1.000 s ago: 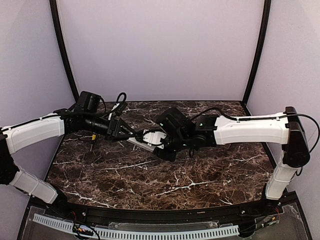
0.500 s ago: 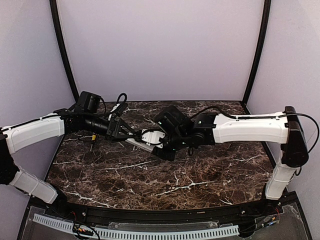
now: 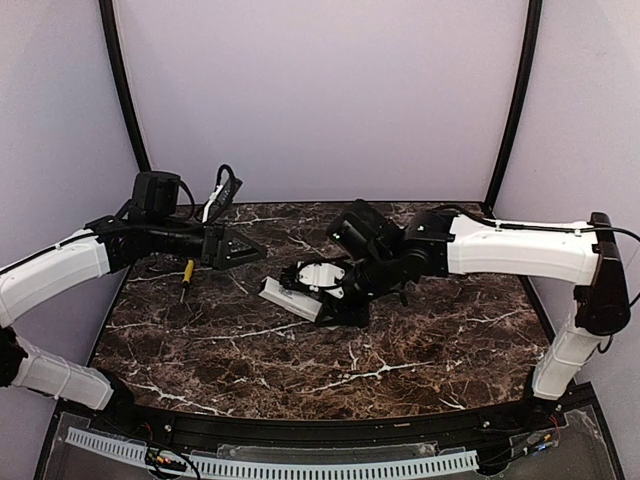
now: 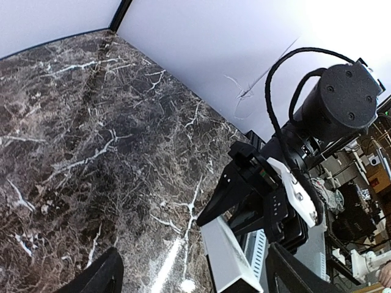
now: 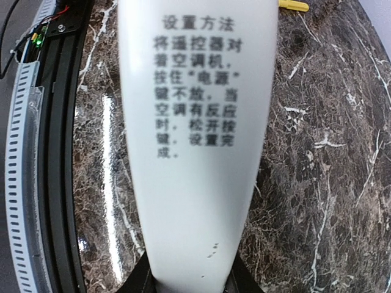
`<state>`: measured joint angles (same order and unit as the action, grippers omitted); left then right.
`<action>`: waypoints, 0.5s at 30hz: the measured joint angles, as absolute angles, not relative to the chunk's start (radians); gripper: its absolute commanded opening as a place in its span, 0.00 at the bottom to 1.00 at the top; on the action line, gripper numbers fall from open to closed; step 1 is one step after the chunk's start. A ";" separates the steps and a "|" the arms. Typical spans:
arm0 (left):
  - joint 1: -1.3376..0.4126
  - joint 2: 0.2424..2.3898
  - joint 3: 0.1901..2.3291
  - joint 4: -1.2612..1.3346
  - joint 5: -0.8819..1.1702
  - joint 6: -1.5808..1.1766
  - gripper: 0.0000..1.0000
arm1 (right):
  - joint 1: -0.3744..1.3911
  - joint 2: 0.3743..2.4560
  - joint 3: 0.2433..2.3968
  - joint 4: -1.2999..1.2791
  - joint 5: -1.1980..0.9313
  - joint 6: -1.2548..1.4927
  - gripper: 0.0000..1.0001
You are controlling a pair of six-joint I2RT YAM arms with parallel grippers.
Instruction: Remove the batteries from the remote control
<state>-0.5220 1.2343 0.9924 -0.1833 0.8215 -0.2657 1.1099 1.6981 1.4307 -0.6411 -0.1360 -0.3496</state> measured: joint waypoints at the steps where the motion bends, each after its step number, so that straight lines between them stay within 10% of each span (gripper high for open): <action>1: -0.522 1.226 0.992 -0.171 0.818 -0.252 0.81 | 1.103 1.691 1.435 -0.662 -0.157 -0.345 0.00; 15: -0.536 1.231 0.863 0.178 0.889 -0.162 0.80 | 1.038 1.634 1.489 -0.873 -0.383 -0.324 0.00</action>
